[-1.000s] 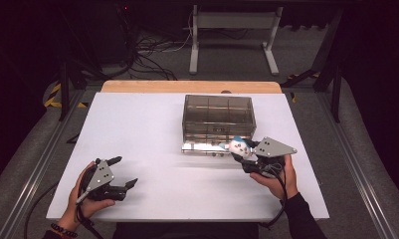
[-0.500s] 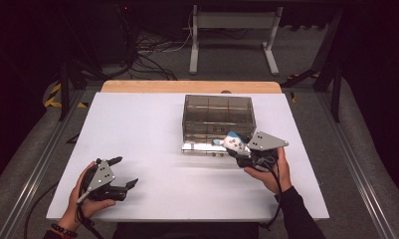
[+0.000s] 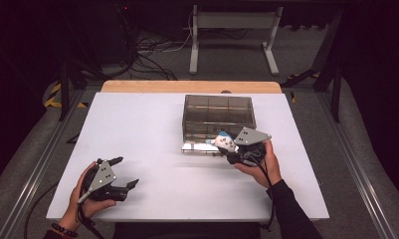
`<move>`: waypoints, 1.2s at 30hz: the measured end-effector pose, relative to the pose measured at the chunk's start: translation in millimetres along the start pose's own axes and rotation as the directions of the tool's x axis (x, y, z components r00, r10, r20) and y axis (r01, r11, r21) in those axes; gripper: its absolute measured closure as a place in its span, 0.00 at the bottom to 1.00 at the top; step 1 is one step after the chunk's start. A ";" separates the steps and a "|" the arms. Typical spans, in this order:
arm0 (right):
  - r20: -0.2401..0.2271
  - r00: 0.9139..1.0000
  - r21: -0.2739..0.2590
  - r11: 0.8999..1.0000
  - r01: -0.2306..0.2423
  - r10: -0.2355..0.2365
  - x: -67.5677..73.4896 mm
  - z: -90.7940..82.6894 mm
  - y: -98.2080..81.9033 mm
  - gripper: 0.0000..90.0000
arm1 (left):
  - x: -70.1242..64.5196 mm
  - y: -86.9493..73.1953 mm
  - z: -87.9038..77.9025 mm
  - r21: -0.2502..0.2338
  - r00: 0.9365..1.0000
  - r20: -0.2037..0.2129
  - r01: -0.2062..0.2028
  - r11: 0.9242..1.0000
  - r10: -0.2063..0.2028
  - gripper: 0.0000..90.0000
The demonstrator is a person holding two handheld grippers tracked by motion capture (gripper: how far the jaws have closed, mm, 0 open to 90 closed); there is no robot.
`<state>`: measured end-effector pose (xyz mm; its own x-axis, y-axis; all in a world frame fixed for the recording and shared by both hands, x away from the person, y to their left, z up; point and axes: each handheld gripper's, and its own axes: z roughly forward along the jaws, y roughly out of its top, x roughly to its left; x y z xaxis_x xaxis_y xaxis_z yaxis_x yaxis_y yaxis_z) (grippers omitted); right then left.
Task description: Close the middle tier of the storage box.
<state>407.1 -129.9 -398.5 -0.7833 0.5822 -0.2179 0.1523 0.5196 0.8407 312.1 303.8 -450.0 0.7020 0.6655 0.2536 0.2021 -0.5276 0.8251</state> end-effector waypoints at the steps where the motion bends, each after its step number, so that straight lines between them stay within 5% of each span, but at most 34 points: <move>1: -0.003 1.000 -0.003 1.000 -0.005 0.005 -0.6 1.2 0.1 0.49 | -0.3 0.1 0.0 0.000 1.000 0.000 -0.001 1.000 0.001 0.15; 14: -0.013 1.000 0.041 0.999 -0.002 0.003 -0.5 21.8 0.0 0.48 | -1.2 1.1 2.0 0.004 1.000 0.003 -0.007 1.000 0.007 0.15; 36: 0.004 1.000 0.040 0.999 -0.027 0.027 -2.5 29.6 1.2 0.41 | -0.7 1.0 1.8 0.005 1.000 0.000 -0.011 1.000 0.011 0.15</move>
<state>427.1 -112.3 -411.6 -0.7768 0.5981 -0.1972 0.1974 0.5286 0.8256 313.1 301.8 -450.2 0.7042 0.6597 0.2626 0.1980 -0.5376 0.8196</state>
